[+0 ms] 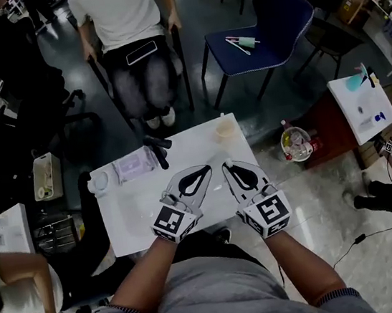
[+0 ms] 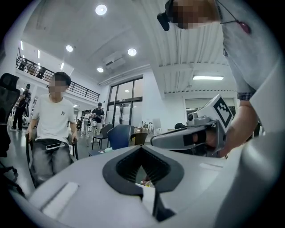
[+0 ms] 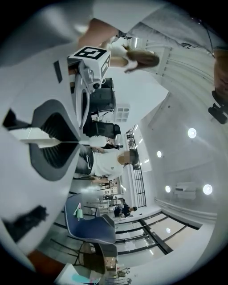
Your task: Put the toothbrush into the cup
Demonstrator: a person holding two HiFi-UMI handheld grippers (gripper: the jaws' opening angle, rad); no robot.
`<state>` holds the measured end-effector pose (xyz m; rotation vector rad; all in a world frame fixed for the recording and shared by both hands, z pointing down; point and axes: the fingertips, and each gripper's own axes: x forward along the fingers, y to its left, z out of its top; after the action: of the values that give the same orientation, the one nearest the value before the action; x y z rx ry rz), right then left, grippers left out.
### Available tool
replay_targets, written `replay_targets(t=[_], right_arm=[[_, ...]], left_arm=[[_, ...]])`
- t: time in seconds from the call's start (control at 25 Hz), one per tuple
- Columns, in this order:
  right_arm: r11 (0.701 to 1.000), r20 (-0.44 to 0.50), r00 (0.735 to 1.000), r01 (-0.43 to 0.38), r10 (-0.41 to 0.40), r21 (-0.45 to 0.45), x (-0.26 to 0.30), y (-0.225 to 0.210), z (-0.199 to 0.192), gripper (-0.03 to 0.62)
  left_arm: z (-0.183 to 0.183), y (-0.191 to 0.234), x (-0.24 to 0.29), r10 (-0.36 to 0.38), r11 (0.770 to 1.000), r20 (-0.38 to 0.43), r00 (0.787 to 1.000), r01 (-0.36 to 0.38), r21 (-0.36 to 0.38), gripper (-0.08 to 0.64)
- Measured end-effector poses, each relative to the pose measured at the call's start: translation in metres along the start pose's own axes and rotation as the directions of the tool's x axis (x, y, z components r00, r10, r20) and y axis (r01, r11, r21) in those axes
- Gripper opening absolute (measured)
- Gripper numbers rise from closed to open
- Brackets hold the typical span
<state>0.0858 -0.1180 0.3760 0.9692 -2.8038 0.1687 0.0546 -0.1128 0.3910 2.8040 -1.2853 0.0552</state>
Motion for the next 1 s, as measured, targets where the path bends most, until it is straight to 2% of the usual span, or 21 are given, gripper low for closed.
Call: replay_targets(t=[0.16,0.28,0.8,1.0], right_arm=[[1.000,0.011,1.000,0.024,-0.024,0.014,0.006,-0.015,0.004,0.020],[0.999,0.012,0.999,0.038,-0.038,0.020,0.011,-0.024,0.006,0.020],[0.991,-0.006,0.992,0.126,-0.126,0.043,0.049,-0.056,0.006,0.020],[0.990,0.000,0.991,0.132,-0.132,0.050,0.063,-0.073,0.007,0.020]], left_arm=[[0.007,0.007,0.013,-0.030,1.000,0.015,0.999,0.030,-0.002,0.005],[0.004,0.017,0.021,-0.030,0.999,0.012,0.999,0.031,-0.008,0.005],[-0.009,0.053,0.047,-0.117,0.993,0.022,0.993,0.117,-0.020,0.005],[-0.014,0.063,0.058,-0.099,0.994,0.005,0.995,0.099,-0.043,0.005]])
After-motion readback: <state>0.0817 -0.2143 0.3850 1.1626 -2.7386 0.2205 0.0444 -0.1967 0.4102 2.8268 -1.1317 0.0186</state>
